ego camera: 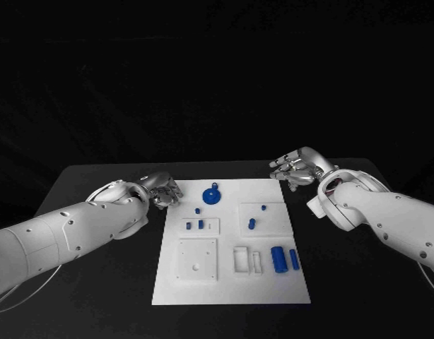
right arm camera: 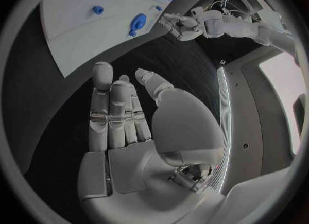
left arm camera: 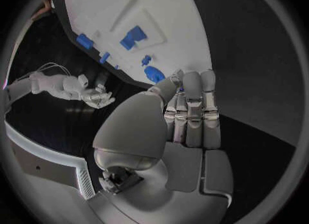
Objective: Assemble the parts on the task board
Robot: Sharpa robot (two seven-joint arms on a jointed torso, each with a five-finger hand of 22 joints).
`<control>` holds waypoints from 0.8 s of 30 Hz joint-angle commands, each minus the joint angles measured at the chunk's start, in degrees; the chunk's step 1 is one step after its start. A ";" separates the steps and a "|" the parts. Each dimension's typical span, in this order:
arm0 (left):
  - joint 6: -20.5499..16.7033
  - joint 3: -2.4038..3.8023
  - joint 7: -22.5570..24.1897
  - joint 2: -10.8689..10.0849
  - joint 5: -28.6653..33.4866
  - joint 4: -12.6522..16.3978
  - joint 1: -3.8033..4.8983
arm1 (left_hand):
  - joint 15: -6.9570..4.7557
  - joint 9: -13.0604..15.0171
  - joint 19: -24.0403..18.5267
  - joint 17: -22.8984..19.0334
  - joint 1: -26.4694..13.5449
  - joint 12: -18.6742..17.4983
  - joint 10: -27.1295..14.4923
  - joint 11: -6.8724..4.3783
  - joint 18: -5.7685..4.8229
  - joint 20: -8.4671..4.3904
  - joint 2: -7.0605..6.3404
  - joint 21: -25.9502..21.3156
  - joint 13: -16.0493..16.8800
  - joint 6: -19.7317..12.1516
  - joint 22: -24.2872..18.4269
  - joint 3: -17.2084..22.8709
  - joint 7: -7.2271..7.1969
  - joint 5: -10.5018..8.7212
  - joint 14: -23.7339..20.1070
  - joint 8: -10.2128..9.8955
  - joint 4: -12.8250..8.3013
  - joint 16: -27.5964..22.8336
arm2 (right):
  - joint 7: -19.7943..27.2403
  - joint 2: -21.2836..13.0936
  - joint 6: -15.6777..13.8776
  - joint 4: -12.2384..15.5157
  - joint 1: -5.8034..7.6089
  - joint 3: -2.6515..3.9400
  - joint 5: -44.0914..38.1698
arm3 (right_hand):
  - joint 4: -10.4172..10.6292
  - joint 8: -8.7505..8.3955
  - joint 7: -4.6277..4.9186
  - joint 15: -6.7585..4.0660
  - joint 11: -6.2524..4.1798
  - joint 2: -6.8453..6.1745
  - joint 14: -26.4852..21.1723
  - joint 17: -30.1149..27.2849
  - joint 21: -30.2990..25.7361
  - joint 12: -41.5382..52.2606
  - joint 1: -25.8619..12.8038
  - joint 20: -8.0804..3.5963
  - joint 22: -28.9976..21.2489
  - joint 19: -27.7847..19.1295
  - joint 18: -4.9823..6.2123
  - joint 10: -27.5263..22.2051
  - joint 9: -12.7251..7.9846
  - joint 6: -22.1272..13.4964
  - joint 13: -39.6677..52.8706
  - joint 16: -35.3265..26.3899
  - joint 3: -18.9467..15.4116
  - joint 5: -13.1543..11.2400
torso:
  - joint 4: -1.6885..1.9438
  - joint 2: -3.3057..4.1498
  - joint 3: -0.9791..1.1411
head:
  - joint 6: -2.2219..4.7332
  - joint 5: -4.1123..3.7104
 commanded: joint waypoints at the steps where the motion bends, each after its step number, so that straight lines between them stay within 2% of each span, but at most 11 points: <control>1: -5.34 0.49 4.71 -1.17 16.15 0.38 0.59 | 0.04 -0.01 -0.63 -0.80 -0.67 -0.09 -0.23 0.00 -0.22 -0.01 -0.36 -1.16 0.00 0.38 0.56 -0.18 0.03 -0.24 -0.13 0.13 0.80 -2.23 | -0.83 0.01 6.49 0.19 -0.02 0.01 -9.28 | -1.36 0.03 -0.10 0.61 0.91 0.68 -0.03 -0.12 -0.11 -3.81 -0.29 0.71 0.19 1.88 0.90 -0.49 0.08 1.09 -0.11 0.32 0.74 -0.67 | 0.09 -0.05 -0.06 | 0.11 -0.33; 2: -4.98 0.70 5.15 -1.68 19.36 0.66 0.75 | 0.09 -0.01 -1.09 -1.19 -0.84 -0.08 -0.27 0.04 -0.39 0.07 -0.39 -1.85 0.01 0.35 0.28 -0.23 0.05 -0.27 -0.64 0.13 1.02 -3.35 | -1.17 0.04 7.16 0.21 -0.02 0.00 -11.05 | -1.64 0.06 -0.10 0.71 1.11 0.64 -0.04 -0.15 -0.05 -4.56 -0.34 0.82 0.28 1.89 1.00 -0.83 0.09 1.35 -0.17 0.38 1.06 -0.67 | 0.10 -0.06 -0.10 | 0.14 -0.39; 3: -4.30 0.92 5.46 -2.22 22.55 1.06 0.88 | 0.59 -0.02 -3.54 -2.53 -1.92 -0.10 -0.24 0.08 -1.03 0.66 -0.16 -3.96 0.00 0.21 -0.70 -0.39 0.09 -0.16 -3.97 0.09 1.90 -6.88 | -1.70 0.09 7.88 0.23 -0.02 0.00 -12.85 | -1.91 0.05 -0.09 0.83 1.22 0.63 -0.02 -0.18 -0.06 -5.03 -0.50 0.96 0.35 1.90 1.13 -0.87 0.08 1.49 -0.17 0.49 1.48 -0.75 | 0.10 -0.04 -0.11 | 0.16 -0.42; 6: -1.82 1.54 6.35 -3.83 31.16 2.58 1.20 | 1.75 -0.01 -7.30 -6.77 -3.10 -0.13 0.23 0.40 -2.59 1.86 0.24 -10.65 -0.01 -0.49 -5.69 -1.59 0.41 -0.46 -6.90 0.10 3.61 -17.59 | -3.80 0.31 9.52 0.36 -0.02 -0.04 -18.37 | -2.29 0.02 -0.03 1.16 1.68 0.27 0.01 -0.36 -0.01 -5.31 -1.20 1.28 0.55 1.97 1.41 -2.49 0.05 1.38 -0.25 0.71 2.45 -1.29 | 0.08 -0.07 -0.14 | 0.22 -0.46; 7: -1.13 1.67 6.67 -4.26 33.26 3.08 1.29 | 1.91 0.01 -7.32 -7.30 -2.93 -0.06 0.28 0.33 -2.68 1.95 0.16 -11.48 0.02 -0.55 -6.53 -1.94 0.33 -0.42 -6.66 0.14 3.64 -18.99 | -4.56 0.38 10.07 0.44 -0.02 -0.07 -19.90 | -2.31 0.03 -0.02 1.21 1.75 0.11 0.08 -0.40 0.02 -5.30 -1.34 1.35 0.57 2.02 1.49 -2.72 0.05 1.34 -0.25 0.77 2.57 -1.58 | 0.13 -0.10 -0.17 | 0.22 -0.46; 8: -0.36 1.81 7.11 -4.79 35.52 3.72 1.40 | 2.46 0.03 -7.78 -9.28 -2.66 0.02 0.15 0.59 -3.08 2.56 0.65 -14.73 0.06 -0.80 -9.83 -3.04 0.56 -0.21 -5.74 0.21 4.21 -24.49 | -5.52 0.48 10.71 0.55 -0.02 -0.11 -21.66 | -2.26 0.03 -0.10 1.30 1.79 -0.08 0.16 -0.46 -0.04 -5.33 -1.53 1.44 0.56 2.05 1.56 -2.95 0.05 1.33 -0.27 0.82 2.68 -2.15 | 0.16 -0.09 -0.18 | 0.25 -0.47; 11: 1.31 2.10 8.43 -6.26 40.19 5.78 1.64 | 4.55 -0.04 -10.17 -12.39 -3.22 -0.10 -3.13 1.64 -3.86 4.24 0.17 -19.13 -0.06 -1.44 -14.54 -4.17 0.65 -0.24 -8.60 0.06 4.82 -33.86 | -8.22 0.87 12.23 0.91 -0.02 -0.37 -26.67 | -1.67 0.04 -0.18 1.79 2.08 -0.79 0.23 -0.83 -0.33 -5.33 -2.02 2.01 0.42 2.04 1.75 -4.01 0.05 1.38 -0.28 0.93 2.80 -3.77 | 0.26 -0.09 -0.22 | 0.36 -0.63; 16: 2.08 2.29 10.60 -8.02 44.86 8.75 1.80 | 6.10 -0.04 -13.36 -12.89 -2.93 -0.13 -5.13 2.37 -3.93 6.37 0.15 -19.09 -0.06 -1.75 -25.52 -5.44 0.57 -0.08 -5.83 0.17 5.42 -47.54 | -10.95 1.61 13.30 1.15 -0.02 -1.12 -31.71 | -0.68 0.01 -0.43 1.99 2.02 -1.57 0.24 -1.46 -1.00 -5.35 -1.78 2.35 0.03 2.02 1.86 -4.24 0.03 1.80 -0.29 1.06 3.02 -6.18 | 0.43 -0.17 -0.33 | 0.44 -0.93; 20: 0.64 2.34 11.03 -8.92 46.69 10.72 1.85 | 6.80 -0.02 -12.56 -12.52 -2.72 -0.13 -4.80 2.43 -4.19 6.78 0.44 -18.97 -0.07 -1.50 -35.83 -6.34 0.65 -0.19 -3.63 0.25 5.81 -56.39 | -12.57 2.22 13.22 1.27 -0.02 -2.09 -34.76 | 0.23 0.05 -1.27 1.50 1.30 -1.83 0.49 -2.14 -1.16 -5.44 -1.53 2.02 -0.21 2.10 1.27 -3.96 0.06 2.69 -0.30 1.09 3.83 -7.07 | 0.28 -0.12 -0.28 | 0.44 -0.73; 22: 0.16 2.35 11.24 -9.14 47.15 11.31 1.86 | 7.76 -0.04 -13.68 -12.81 -2.75 -0.15 -4.53 2.50 -4.01 7.70 0.61 -18.94 -0.07 -1.20 -38.71 -6.15 0.57 0.04 -6.41 0.21 5.86 -56.95 | -13.37 2.53 13.38 1.37 -0.02 -2.68 -36.31 | 0.41 0.05 -1.55 1.41 1.06 -1.84 0.65 -2.37 -1.22 -5.45 -1.31 1.93 -0.31 2.14 1.01 -3.71 0.06 3.16 -0.31 1.10 4.72 -8.61 | 0.30 -0.13 -0.27 | 0.37 -0.83; 24: -0.30 2.36 11.47 -9.24 47.43 11.77 1.87 | 7.91 -0.03 -12.91 -12.82 -2.79 -0.16 -4.66 2.51 -3.58 7.96 0.57 -18.87 -0.07 -1.17 -41.88 -6.19 0.56 0.02 -6.55 0.22 5.87 -57.14 | -14.18 2.88 14.20 1.36 -0.02 -3.14 -37.42 | 1.29 -0.01 -1.79 1.33 0.88 -3.07 0.89 -3.06 -1.24 -5.50 -1.55 1.75 -0.65 2.16 0.42 -3.54 0.04 3.48 -0.33 1.09 6.97 -9.17 | 0.31 -0.11 -0.23 | 0.42 -0.78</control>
